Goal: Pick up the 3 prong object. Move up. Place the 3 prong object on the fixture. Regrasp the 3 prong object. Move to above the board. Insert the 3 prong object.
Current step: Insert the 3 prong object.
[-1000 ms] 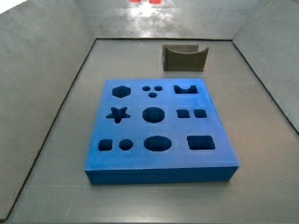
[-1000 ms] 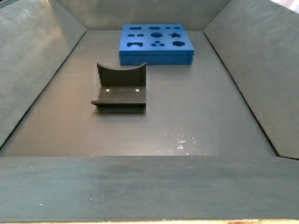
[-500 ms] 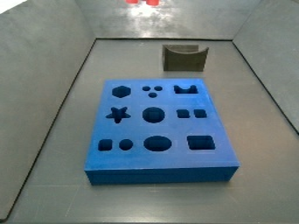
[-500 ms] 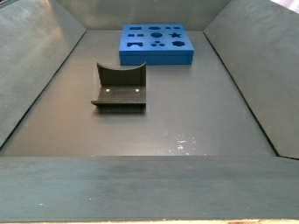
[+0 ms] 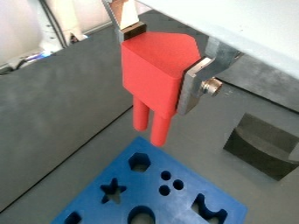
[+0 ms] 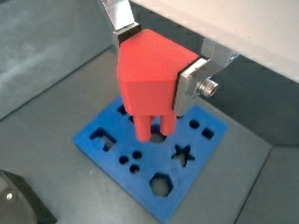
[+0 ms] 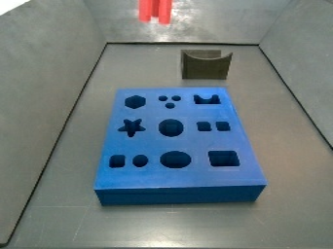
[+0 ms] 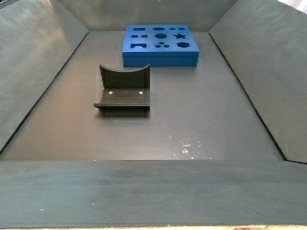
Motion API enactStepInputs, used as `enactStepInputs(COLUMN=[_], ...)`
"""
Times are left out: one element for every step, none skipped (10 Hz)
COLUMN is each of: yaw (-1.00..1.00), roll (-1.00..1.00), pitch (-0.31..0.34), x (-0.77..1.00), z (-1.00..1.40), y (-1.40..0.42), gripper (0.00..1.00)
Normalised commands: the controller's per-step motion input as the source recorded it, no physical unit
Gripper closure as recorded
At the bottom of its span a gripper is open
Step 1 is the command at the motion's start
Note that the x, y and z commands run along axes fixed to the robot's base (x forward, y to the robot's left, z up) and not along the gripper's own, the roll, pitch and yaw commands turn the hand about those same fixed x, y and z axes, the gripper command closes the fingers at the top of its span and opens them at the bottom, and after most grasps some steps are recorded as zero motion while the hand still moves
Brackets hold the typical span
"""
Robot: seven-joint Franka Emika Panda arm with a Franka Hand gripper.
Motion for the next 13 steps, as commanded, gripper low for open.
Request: enactStepInputs(yaw=[-0.26,-0.27,-0.32,-0.37,-0.47,-0.63,-0.83,-0.92,-0.92,-0.92,-0.94,-0.95,-1.0], roll=[0.02,0.07,0.03,0.0,0.0,0.0,0.0,0.0,0.0,0.0,0.0,0.0,-0.03], pitch=[-0.166,-0.209,-0.257,-0.277,-0.269,-0.2,-0.157,-0.103,-0.091,-0.086,-0.149,-0.169,-0.154], x=[-0.15,-0.11,-0.13,-0.1,-0.03,0.0,0.13,0.22,0.22,0.22,0.17,0.13,0.02], z=[-0.55,-0.62,-0.63,-0.64,-0.64,-0.53,-0.44,-0.36,-0.33,-0.33,-0.37,-0.41,-0.4], y=[0.25,0.14,0.06,0.04,0.01,0.04,0.11,0.11,0.12,0.11,0.09,0.02,0.0], gripper=[1.0,1.0,1.0,1.0,1.0,1.0,1.0,1.0,1.0,1.0,1.0,1.0,1.0])
